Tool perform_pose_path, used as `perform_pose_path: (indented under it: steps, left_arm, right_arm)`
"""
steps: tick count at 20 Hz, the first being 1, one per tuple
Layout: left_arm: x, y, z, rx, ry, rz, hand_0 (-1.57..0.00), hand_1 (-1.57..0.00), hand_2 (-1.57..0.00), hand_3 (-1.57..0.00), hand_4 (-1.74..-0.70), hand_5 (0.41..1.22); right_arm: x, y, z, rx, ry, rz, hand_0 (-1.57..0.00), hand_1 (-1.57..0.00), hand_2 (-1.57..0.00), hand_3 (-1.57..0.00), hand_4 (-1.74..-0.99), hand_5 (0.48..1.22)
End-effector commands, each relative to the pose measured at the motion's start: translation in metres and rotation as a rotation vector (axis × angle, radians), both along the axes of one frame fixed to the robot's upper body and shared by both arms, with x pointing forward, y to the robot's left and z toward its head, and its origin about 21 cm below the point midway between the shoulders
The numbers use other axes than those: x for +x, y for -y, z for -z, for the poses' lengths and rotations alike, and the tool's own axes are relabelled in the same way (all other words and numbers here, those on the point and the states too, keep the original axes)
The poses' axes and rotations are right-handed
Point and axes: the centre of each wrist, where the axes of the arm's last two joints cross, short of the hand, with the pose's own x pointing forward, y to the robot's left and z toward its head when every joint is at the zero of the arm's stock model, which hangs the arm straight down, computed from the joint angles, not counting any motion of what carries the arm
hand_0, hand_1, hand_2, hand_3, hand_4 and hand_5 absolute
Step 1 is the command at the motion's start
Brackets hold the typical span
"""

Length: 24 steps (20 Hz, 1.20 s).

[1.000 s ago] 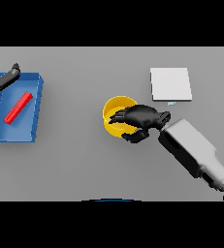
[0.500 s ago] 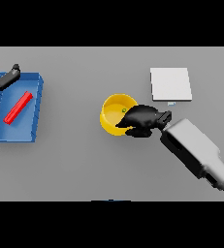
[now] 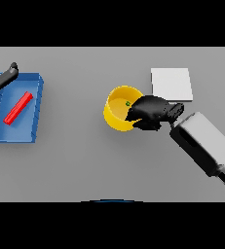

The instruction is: Pick up the red beaker and tilt it to pour out 1 green nut into yellow bowl. Pick up the yellow bowl and place it on the metallic measuring scale.

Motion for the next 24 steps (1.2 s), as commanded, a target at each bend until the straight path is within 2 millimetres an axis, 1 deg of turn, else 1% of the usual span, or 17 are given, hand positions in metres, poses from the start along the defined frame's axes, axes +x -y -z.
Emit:
perform_pose_path:
  steps: [1, 2, 3, 4, 5, 7, 8, 10, 11, 13, 14, 16, 18, 20, 21, 22, 24]
  left_arm:
    - [-0.001, -0.002, 0.001, -0.009, 0.009, 0.004, 0.00, 0.00, 0.00, 0.00, -0.79, 0.737]
    - [-0.001, -0.002, 0.003, -0.014, 0.008, 0.008, 0.00, 0.00, 0.00, 0.00, -0.80, 0.737]
    - [-0.003, -0.003, 0.002, -0.015, 0.013, 0.017, 0.00, 0.00, 0.00, 0.00, -0.80, 0.737]
    - [-0.002, 0.000, 0.002, -0.011, 0.016, 0.022, 0.00, 0.00, 0.00, 0.00, -0.80, 0.737]
    - [-0.004, 0.001, 0.003, -0.009, 0.016, 0.022, 0.00, 0.00, 0.00, 0.00, -0.80, 0.741]
    - [-0.002, -0.002, -0.001, 0.004, 0.011, 0.003, 0.00, 0.00, 0.00, 0.00, -0.80, 0.747]
    - [-0.001, -0.001, -0.002, -0.001, 0.008, 0.005, 0.00, 0.00, 0.00, 0.00, -0.79, 0.748]
    - [-0.002, 0.000, -0.002, 0.000, 0.012, 0.009, 0.00, 0.00, 0.00, 0.00, -0.79, 0.753]
    - [0.001, 0.002, -0.004, 0.002, 0.012, 0.009, 0.00, 0.00, 0.00, 0.00, -0.79, 0.754]
    - [0.001, -0.001, -0.004, -0.011, 0.016, 0.002, 0.00, 0.00, 0.00, 0.00, -0.80, 0.754]
    - [0.004, -0.001, -0.007, -0.012, 0.015, -0.003, 0.00, 0.00, 0.00, 0.00, -0.80, 0.755]
    - [0.002, -0.007, -0.003, -0.004, 0.006, -0.011, 0.00, 0.00, 0.00, 0.00, -0.80, 0.755]
    - [0.002, -0.006, -0.003, -0.007, -0.003, -0.007, 0.00, 0.00, 0.00, 0.00, -0.80, 0.754]
    - [0.004, -0.006, -0.004, -0.010, 0.004, -0.007, 0.00, 0.00, 0.00, 0.00, -0.80, 0.753]
    - [0.002, -0.003, -0.005, -0.022, 0.009, 0.000, 0.00, 0.00, 0.00, 0.00, -0.81, 0.752]
    - [0.000, -0.001, -0.003, -0.026, 0.012, -0.001, 0.00, 0.00, 0.00, 0.00, -0.81, 0.755]
    - [-0.002, -0.001, -0.005, -0.030, 0.006, -0.014, 0.00, 0.00, 0.00, 0.00, -0.82, 0.762]
  right_arm:
    - [0.002, -0.001, -0.005, -0.011, 0.004, 0.020, -1.55, -1.55, -1.55, -1.30, -1.721, 1.218]
    - [0.005, -0.003, -0.008, -0.020, 0.009, 0.037, -1.56, -1.55, -1.55, -1.31, -1.722, 1.218]
    - [0.009, -0.006, -0.010, -0.026, 0.012, 0.049, -1.56, -1.55, -1.56, -1.36, -1.724, 1.218]
    - [0.014, -0.011, -0.010, -0.028, 0.014, 0.058, -1.56, -1.55, -1.56, -1.35, -1.724, 1.218]
    - [0.019, -0.009, -0.015, -0.025, 0.017, 0.060, -1.56, -1.55, -1.56, -1.32, -1.723, 1.218]
    - [0.025, -0.002, -0.022, -0.034, 0.040, 0.098, -1.57, -1.56, -1.56, -1.27, -1.723, 1.219]
    - [0.029, 0.003, -0.024, -0.036, 0.063, 0.111, -1.47, -1.53, -1.57, -1.28, -1.723, 1.220]
    - [0.034, 0.012, -0.029, -0.047, 0.086, 0.149, -1.51, -1.55, -1.57, -1.32, -1.723, 1.220]
    - [0.040, 0.014, -0.031, -0.053, 0.095, 0.188, -1.52, -1.55, -1.57, -1.34, -1.724, 1.220]
    - [0.045, 0.028, -0.036, -0.059, 0.116, 0.202, -1.54, -1.56, -1.57, -1.41, -1.726, 1.221]
    - [0.049, 0.034, -0.035, -0.057, 0.122, 0.218, -1.54, -1.56, -1.57, -1.42, -1.726, 1.221]
    - [0.061, 0.046, -0.040, -0.077, 0.138, 0.270, -1.55, -1.56, -1.57, -1.38, -1.725, 1.221]
    - [0.067, 0.052, -0.036, -0.082, 0.138, 0.289, -1.56, -1.57, -1.57, -1.31, -1.724, 1.221]
    - [0.069, 0.058, -0.034, -0.082, 0.129, 0.291, -1.56, -1.57, -1.57, -1.27, -1.723, 1.221]
    - [0.071, 0.059, -0.037, -0.081, 0.130, 0.289, -1.57, -1.55, -1.57, -1.33, -1.725, 1.221]
    - [0.075, 0.069, -0.029, -0.090, 0.134, 0.335, -1.57, -1.53, -1.57, -1.38, -1.726, 1.221]
    - [0.082, 0.082, -0.019, -0.117, 0.132, 0.434, -1.54, -1.46, -1.53, -1.45, -1.727, 1.221]
